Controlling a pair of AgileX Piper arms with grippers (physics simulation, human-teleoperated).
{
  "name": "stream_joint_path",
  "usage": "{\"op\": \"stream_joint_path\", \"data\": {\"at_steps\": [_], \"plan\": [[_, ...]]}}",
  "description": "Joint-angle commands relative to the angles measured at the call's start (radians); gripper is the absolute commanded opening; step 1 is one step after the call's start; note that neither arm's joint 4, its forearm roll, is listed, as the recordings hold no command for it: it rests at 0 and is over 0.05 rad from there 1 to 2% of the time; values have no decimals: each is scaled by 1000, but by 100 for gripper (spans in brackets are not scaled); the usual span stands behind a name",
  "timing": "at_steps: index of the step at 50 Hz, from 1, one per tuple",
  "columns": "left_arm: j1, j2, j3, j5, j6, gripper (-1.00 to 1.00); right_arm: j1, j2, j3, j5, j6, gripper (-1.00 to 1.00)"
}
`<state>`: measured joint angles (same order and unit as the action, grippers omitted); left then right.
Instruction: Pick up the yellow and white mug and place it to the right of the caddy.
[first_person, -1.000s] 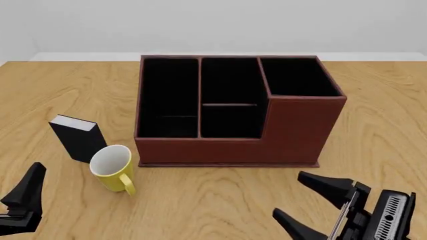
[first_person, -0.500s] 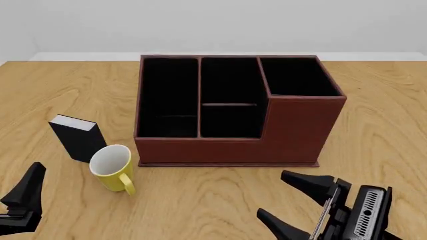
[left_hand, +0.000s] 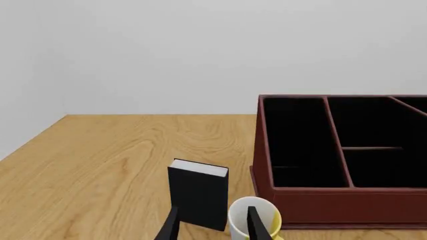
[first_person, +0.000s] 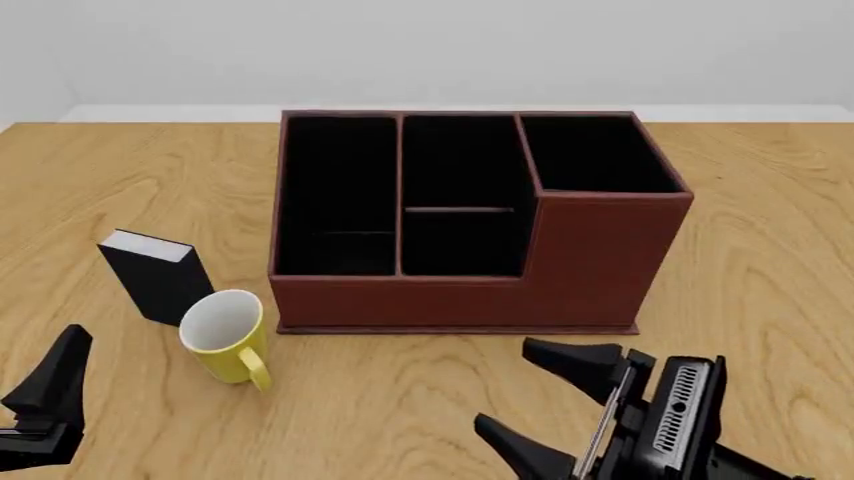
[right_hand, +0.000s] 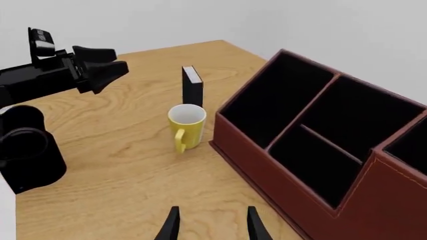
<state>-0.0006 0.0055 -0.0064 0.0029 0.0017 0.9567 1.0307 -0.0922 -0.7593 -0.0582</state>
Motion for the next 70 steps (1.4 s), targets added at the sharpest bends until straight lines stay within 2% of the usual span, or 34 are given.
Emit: {"op": "stream_joint_path", "data": {"at_steps": [1, 23, 36, 49, 60, 70], "plan": [[0, 0, 0, 0, 0, 100, 25, 129, -30, -82, 12, 100], [0, 0, 0, 0, 0, 100, 68, 306, -106, -151, 0, 100], [0, 0, 0, 0, 1, 100, 57, 372, -114, -193, -7, 100], [0, 0, 0, 0, 0, 100, 45, 479, -149, -235, -47, 100], [0, 0, 0, 0, 0, 100, 65, 509, -199, -208, -65, 100], [-1, -1, -9, 10, -1, 100, 84, 513, -264, -145, -56, 100]]}}
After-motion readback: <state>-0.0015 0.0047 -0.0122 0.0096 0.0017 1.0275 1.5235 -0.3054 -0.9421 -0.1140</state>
